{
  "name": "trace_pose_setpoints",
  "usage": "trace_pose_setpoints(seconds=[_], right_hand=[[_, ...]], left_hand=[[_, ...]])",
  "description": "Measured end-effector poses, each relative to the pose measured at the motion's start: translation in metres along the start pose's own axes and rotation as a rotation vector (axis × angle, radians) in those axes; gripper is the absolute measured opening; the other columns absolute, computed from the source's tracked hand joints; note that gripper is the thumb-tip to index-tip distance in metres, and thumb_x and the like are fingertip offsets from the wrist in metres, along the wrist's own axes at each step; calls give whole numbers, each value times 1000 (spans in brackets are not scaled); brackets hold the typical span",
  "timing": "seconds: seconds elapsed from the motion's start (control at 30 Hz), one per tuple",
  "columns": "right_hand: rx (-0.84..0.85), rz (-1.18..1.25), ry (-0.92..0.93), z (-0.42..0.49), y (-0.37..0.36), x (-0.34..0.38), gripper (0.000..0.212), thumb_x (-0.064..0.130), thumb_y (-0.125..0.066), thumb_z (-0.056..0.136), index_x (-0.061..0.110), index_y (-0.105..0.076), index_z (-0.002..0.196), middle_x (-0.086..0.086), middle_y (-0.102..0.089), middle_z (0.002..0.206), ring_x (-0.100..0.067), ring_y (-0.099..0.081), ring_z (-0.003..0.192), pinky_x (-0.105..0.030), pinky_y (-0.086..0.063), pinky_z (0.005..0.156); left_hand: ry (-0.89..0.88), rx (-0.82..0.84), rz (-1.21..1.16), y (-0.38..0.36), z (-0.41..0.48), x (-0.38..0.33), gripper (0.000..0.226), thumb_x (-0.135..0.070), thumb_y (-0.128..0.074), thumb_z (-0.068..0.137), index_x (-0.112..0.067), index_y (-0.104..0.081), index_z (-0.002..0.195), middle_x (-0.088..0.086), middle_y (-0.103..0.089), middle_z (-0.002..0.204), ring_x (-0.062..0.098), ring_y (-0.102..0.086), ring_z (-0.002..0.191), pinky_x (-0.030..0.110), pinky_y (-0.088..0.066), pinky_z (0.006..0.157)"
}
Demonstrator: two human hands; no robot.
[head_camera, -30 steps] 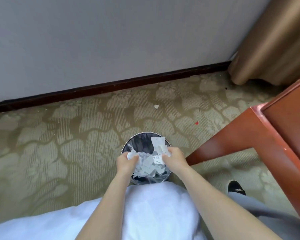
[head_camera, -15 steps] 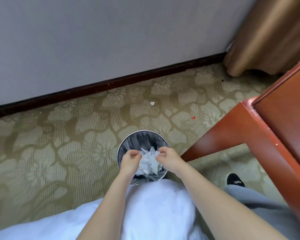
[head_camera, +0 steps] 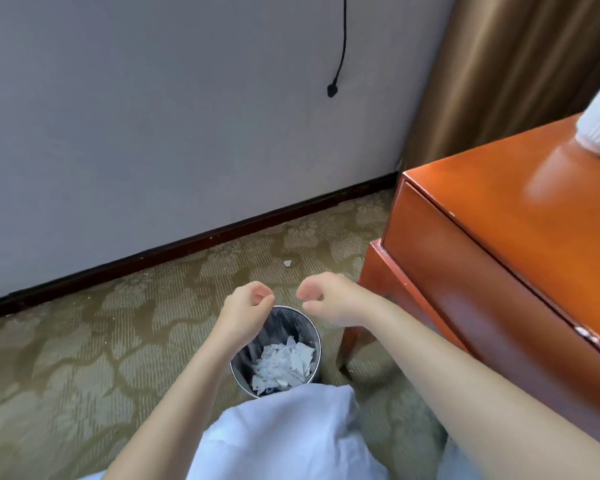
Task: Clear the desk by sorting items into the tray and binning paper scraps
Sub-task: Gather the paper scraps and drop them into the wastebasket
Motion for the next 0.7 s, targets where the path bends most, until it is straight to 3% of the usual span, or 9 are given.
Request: trace_pose_setpoints(seconds=[0.1,0.37,0.53,0.7], right_hand=[[-76,-92,71,-38,41,33,30,23,-52,93,19,-59,122,-2,-62,122,-18,-56,112,-26,-42,91],[-305,-202,190,-152,130,75,28,24,-53,92,24,-60,119,5,-64,109,-14,-59,98,-28,-50,83],[-378,-253,139,-228,163,61,26,23,-52,93,26,-61,117,7,-65,110,-14,-62,99,-24,-53,75],[-407,-263,5,-304,184,10,26,27,-55,93,31,-58,119,10,-65,110,-11,-61,100,-28,-55,84]], left_hand=[[-159,46,104,32,-21,-41,11,-25,-52,91,-24,-63,91,-11,-66,87,11,-63,92,28,-47,87],[-510,110,249,86,-89,-175,14,-30,-51,92,-25,-64,96,-12,-66,90,6,-62,92,23,-44,80],[-698,178,291,70,-131,-250,14,-34,-52,91,-30,-64,96,-17,-66,93,4,-62,93,25,-46,87],[-845,231,366,17,-173,-309,15,-38,-50,91,-31,-63,95,-13,-65,102,8,-61,95,29,-49,88]])
Point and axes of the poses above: each hand's wrist, its own z-axis towards the middle knuckle, its own y-axis out of the back of the hand, x = y × z, the point moved 1 cm from there along z, towards the middle knuckle
